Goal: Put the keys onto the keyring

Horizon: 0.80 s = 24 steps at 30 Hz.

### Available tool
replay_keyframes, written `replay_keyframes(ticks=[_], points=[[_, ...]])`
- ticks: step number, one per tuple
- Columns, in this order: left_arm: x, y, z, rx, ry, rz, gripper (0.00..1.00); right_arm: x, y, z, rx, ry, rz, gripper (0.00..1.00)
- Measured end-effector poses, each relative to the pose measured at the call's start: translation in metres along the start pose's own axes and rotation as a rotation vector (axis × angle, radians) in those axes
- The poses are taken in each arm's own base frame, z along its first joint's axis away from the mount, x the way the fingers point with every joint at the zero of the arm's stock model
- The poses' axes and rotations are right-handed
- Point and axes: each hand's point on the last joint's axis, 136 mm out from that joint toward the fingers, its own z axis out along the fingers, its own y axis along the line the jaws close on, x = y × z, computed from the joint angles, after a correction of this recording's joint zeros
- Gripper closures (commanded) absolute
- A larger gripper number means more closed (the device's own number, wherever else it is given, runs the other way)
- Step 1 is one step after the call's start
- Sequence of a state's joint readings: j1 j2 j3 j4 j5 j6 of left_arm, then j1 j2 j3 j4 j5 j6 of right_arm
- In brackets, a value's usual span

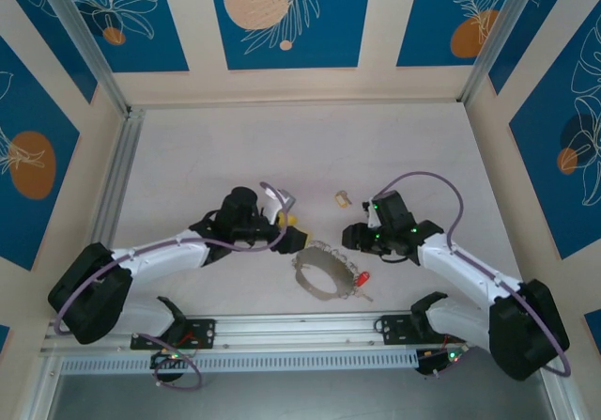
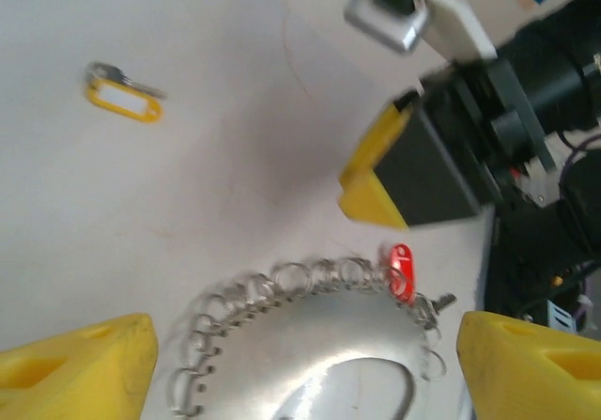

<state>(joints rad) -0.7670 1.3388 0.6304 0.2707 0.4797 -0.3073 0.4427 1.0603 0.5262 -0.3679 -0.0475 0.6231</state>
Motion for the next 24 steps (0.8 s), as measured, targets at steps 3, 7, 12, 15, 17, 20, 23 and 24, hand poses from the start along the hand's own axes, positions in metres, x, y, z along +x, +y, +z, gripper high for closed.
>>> replay_keyframes(ticks=[3,7,12,15,17,20,23,24], points=[[0.012,-0.011,0.016,0.001,0.07,-0.033,0.42,-0.009,-0.009,-0.003,-0.02,-0.054,0.065,0.51],[0.039,-0.021,0.04,-0.011,0.162,-0.1,0.51,-0.018,-0.013,-0.013,-0.04,-0.119,0.098,0.5],[0.059,-0.034,0.07,-0.027,0.239,-0.154,0.57,-0.04,-0.014,-0.039,-0.084,-0.263,0.107,0.44],[0.054,-0.041,0.088,-0.043,0.248,-0.162,0.58,-0.043,-0.026,-0.046,-0.089,-0.323,0.131,0.38],[0.048,-0.043,0.097,-0.059,0.246,-0.168,0.59,-0.044,-0.034,-0.046,-0.087,-0.339,0.151,0.35],[0.043,-0.039,0.105,-0.099,0.256,-0.171,0.59,-0.045,-0.041,-0.044,-0.089,-0.349,0.172,0.34],[0.04,-0.035,0.113,-0.137,0.276,-0.173,0.6,-0.052,-0.041,-0.046,-0.106,-0.37,0.174,0.33],[0.041,-0.033,0.115,-0.149,0.284,-0.173,0.6,-0.054,-0.041,-0.047,-0.11,-0.379,0.17,0.33]])
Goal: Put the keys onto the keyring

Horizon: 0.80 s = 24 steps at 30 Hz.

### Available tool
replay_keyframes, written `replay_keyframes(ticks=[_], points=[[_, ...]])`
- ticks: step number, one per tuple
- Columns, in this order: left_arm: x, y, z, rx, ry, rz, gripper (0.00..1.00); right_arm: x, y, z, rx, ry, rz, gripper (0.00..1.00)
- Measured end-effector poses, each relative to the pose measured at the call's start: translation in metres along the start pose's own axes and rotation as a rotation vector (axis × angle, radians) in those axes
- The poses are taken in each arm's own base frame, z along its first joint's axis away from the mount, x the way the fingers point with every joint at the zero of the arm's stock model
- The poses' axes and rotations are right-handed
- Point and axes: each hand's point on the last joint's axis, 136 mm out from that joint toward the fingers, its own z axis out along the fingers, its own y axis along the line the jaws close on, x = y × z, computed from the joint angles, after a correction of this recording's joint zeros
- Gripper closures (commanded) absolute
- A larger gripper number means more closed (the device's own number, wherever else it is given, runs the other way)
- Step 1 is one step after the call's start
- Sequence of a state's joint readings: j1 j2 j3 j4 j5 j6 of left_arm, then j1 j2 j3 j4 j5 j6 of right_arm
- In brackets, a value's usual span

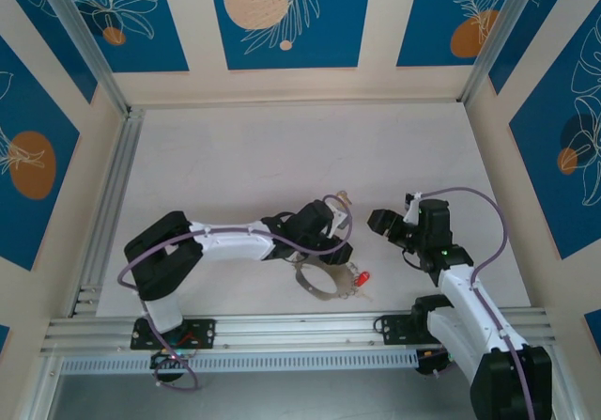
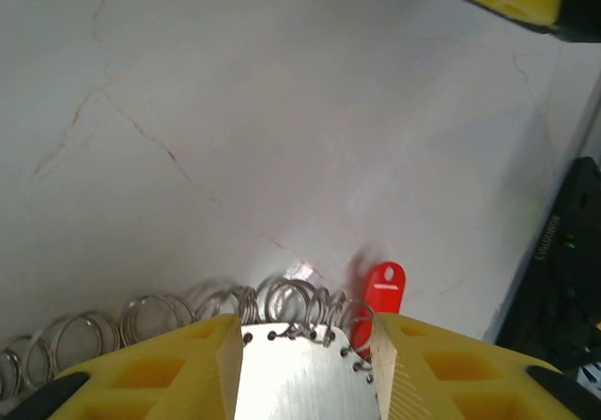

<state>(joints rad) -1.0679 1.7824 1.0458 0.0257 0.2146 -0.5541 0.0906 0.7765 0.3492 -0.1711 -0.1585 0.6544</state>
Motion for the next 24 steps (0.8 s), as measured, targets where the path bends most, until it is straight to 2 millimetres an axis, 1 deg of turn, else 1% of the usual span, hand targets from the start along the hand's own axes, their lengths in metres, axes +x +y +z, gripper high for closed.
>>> replay_keyframes(ticks=[4,8,24], points=[[0.004,0.003,0.01,-0.041,0.047,0.0,0.61,-0.008,0.001,-0.002,-0.014,-0.028,-0.019,0.33],[0.012,0.006,0.018,-0.079,0.095,0.004,0.62,-0.01,0.001,-0.002,-0.015,-0.033,-0.04,0.32],[0.03,0.013,0.028,-0.114,0.169,0.02,0.69,-0.01,0.001,-0.002,-0.016,-0.034,-0.052,0.32]])
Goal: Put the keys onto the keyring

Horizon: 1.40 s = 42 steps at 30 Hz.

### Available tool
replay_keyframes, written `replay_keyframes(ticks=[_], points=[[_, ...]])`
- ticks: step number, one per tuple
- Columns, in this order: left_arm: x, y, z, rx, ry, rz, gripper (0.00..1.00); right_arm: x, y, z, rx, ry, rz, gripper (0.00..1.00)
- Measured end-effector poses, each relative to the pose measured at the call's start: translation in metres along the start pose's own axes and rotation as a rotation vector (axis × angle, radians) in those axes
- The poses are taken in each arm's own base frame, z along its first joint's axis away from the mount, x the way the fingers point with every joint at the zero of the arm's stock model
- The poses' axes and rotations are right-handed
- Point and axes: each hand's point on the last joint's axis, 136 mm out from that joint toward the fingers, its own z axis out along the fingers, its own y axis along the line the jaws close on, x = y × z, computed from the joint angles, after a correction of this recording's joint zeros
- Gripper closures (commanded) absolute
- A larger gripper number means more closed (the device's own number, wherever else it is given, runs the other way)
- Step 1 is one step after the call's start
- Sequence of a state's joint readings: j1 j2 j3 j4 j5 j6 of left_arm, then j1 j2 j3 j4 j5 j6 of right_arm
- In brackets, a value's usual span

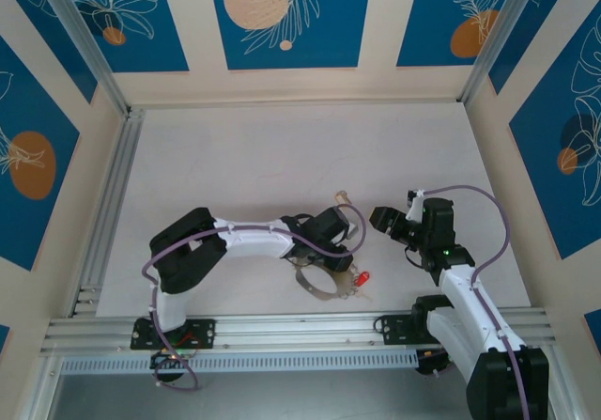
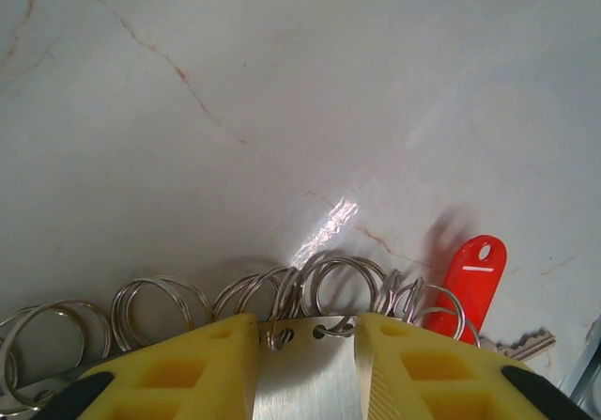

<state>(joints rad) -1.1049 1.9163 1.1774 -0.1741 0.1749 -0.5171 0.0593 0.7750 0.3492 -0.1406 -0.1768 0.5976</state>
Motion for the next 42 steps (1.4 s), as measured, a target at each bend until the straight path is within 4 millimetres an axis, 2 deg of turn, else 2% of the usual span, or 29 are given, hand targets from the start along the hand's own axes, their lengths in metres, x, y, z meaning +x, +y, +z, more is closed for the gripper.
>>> replay_keyframes(ticks=[24,37,40,42], points=[[-0.0015,-0.0009,0.0062,0.007,0.004,0.003,0.77,-0.0024,0.002,-0.0011,-0.007,-0.012,-0.01,0.32],[-0.0014,-0.0007,0.0064,0.006,0.004,0.028,0.93,-0.0036,0.0024,-0.002,-0.006,-0.019,-0.015,0.33],[-0.0015,-0.0008,0.0064,0.007,0.004,0.032,1.0,-0.0039,0.002,-0.002,-0.004,-0.02,-0.016,0.33],[-0.0013,-0.0014,0.0062,0.01,0.005,0.046,1.0,-0.004,0.0019,-0.002,-0.003,-0.021,-0.015,0.33]])
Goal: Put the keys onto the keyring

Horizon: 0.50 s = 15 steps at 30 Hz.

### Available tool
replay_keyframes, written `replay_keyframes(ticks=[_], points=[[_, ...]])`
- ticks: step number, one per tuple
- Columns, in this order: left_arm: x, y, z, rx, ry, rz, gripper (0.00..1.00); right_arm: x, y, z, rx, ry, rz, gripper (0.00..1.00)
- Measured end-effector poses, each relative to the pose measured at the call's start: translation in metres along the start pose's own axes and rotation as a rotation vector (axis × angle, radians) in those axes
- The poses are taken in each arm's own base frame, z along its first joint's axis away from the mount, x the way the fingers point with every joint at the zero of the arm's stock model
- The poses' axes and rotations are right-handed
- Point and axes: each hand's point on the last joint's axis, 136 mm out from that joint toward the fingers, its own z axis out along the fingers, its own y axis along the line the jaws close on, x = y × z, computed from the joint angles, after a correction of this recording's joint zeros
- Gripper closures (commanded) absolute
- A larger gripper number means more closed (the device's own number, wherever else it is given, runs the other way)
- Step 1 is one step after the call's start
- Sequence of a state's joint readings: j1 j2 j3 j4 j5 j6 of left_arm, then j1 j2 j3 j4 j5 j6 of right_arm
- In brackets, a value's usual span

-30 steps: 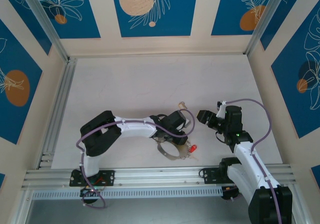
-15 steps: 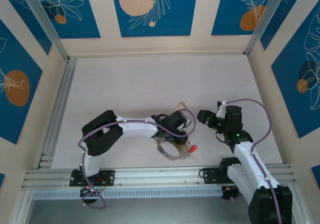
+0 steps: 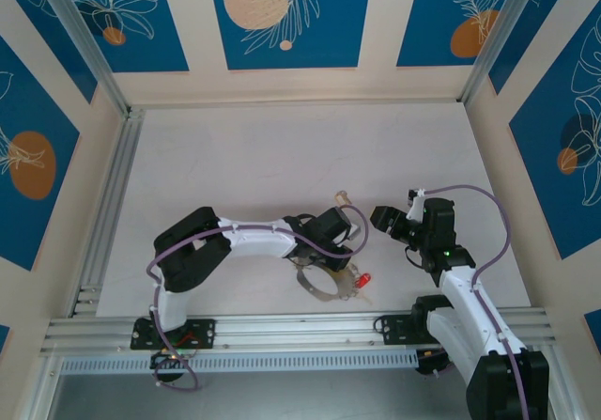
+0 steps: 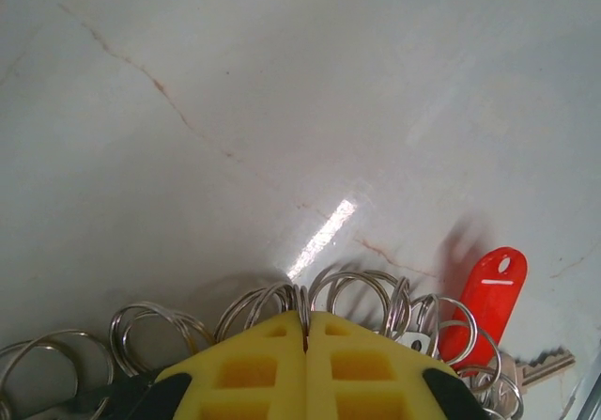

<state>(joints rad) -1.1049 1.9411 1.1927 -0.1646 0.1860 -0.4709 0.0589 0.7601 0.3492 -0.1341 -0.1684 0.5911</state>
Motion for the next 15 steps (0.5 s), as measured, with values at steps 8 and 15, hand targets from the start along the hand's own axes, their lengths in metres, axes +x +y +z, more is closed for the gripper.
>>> replay_keyframes(ticks=[8,15], points=[[-0.003,-0.013,-0.024,0.043,-0.034,0.122,1.0,-0.003,0.003,-0.003,-0.011,-0.017,-0.01,0.34],[-0.01,-0.033,-0.082,0.107,-0.143,0.305,1.0,-0.003,0.01,-0.007,-0.048,-0.032,-0.035,0.35]])
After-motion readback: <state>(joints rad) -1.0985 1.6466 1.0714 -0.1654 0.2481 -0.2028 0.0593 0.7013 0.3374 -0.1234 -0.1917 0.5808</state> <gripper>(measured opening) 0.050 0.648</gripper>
